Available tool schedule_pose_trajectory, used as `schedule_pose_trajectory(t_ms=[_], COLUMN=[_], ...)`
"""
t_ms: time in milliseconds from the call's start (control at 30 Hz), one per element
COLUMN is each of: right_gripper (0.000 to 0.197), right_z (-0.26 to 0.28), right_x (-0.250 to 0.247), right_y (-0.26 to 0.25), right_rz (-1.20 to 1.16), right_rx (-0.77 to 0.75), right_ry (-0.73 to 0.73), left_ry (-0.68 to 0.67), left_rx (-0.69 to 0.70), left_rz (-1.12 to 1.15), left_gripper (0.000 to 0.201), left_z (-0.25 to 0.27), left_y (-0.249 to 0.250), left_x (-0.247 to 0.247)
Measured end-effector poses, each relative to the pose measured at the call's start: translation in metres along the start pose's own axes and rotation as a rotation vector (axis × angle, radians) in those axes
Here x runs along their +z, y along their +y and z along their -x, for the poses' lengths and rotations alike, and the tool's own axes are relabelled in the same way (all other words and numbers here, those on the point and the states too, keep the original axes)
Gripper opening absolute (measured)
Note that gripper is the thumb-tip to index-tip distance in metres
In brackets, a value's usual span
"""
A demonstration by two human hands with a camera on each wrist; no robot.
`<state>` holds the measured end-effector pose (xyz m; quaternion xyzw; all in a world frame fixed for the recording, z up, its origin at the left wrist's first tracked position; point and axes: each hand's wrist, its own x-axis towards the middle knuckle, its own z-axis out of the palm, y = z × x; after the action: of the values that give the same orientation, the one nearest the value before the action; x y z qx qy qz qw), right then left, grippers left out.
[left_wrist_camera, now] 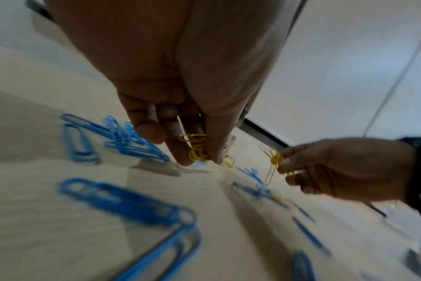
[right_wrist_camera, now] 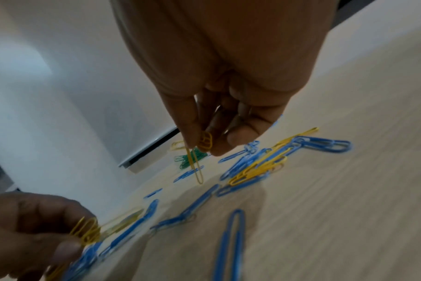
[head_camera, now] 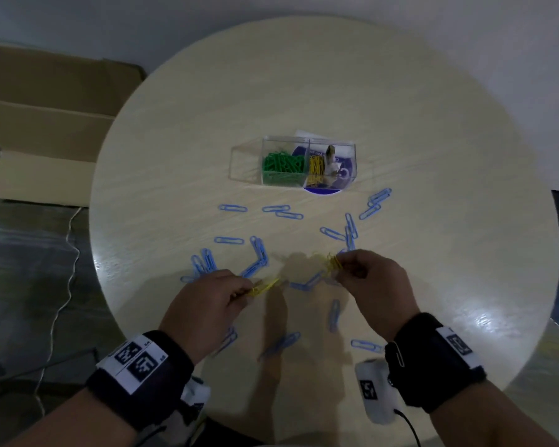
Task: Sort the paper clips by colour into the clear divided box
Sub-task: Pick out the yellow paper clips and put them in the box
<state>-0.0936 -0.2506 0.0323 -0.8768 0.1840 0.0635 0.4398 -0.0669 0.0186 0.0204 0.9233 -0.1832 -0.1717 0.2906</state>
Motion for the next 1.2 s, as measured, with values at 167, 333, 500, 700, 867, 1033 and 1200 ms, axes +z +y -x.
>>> schedule_pose_trajectory(t_ms=[167, 333, 500, 700, 867, 1033, 1200], right_gripper=[0.014, 0.011, 0.01, 0.011, 0.007, 0.009, 0.024], right_z=[-0.019, -0.05, -0.082, -0.106, -0.123, -0.145, -0.147], right_x=[-0.01, -0.035, -0.057, -0.069, -0.058, -0.034, -0.025], right_y=[-0.002, -0.018, -0.038, -0.047, -0.052, -0.065, -0.07], right_rz=[-0.277, -0.388, -0.431, -0.462, -0.357, -0.184, 0.035], right_rx=[0.06, 0.004, -0.07, -0.066, -0.033, -0.055, -0.096], right_ry=[-0.014, 0.075, 0.149, 0.196, 0.206, 0.202, 0.102], left_ry=[0.153, 0.263, 0.306, 0.215, 0.402, 0.447, 0.434], left_rx=[-0.088, -0.078, -0.069, -0.065, -0.055, -0.179, -0.209], left_rz=[0.252, 0.336, 0.128, 0.223, 0.377, 0.469, 0.499], left_gripper=[0.016, 0.016, 0.017, 0.019, 0.026, 0.02, 0.016], left_z=[-0.057, -0.14, -0.196, -0.212, -0.194, -0.162, -0.123], left_y=[0.027, 0.064, 0.09, 0.095, 0.078, 0.058, 0.046], left_x=[-0.016, -0.032, -0.034, -0.015, -0.026, -0.038, -0.038])
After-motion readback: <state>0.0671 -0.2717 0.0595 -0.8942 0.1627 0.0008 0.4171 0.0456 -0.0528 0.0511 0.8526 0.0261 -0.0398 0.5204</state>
